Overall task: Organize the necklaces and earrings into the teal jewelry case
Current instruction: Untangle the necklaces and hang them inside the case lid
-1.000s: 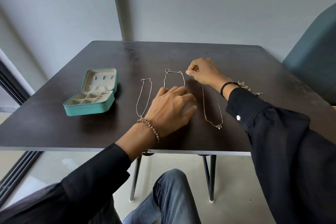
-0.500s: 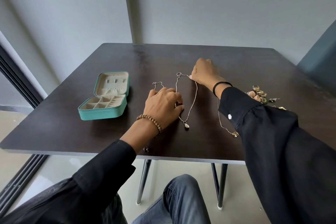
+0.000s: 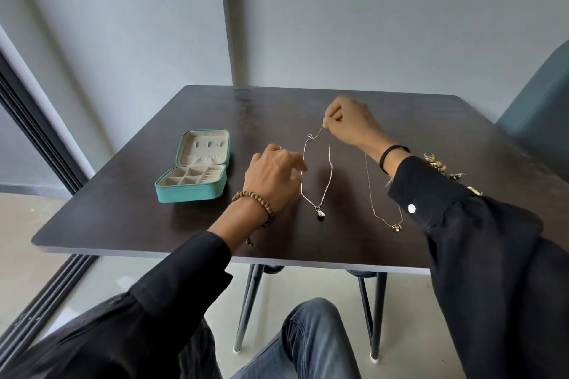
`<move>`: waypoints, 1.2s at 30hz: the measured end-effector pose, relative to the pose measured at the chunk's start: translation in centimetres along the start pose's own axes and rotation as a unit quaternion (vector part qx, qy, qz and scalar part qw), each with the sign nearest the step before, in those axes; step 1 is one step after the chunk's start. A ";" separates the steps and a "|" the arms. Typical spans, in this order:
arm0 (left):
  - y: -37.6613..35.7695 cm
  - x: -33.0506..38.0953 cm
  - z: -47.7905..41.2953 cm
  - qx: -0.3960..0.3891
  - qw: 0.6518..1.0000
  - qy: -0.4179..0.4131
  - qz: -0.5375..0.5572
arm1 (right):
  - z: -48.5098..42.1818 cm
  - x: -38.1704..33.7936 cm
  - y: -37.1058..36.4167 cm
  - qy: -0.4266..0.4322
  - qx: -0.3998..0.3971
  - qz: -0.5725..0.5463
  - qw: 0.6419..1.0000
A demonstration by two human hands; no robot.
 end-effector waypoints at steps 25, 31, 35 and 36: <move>15.7 5.5 0.1 0.109 0.936 0.012 0.333 | 2.3 -18.2 12.7 0.042 0.095 -0.441 0.892; 16.9 5.6 0.3 0.091 0.930 -0.001 0.356 | 2.0 -18.0 13.8 0.128 0.122 -0.270 0.946; 17.2 5.3 0.5 0.085 0.922 -0.006 0.378 | 2.5 -17.8 14.3 0.185 0.112 -0.109 0.970; 17.1 5.1 0.5 0.083 0.920 -0.004 0.382 | 2.7 -17.8 14.5 0.197 0.101 -0.083 0.972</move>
Point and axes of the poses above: each hand's wrist, its own z-axis away from the middle knuckle, its own y-axis out of the back of the hand, x = y × z, the point moved 1 cm from there along -z, towards the middle knuckle, and after that the axes turned 15 degrees about y, right-handed, at the moved point
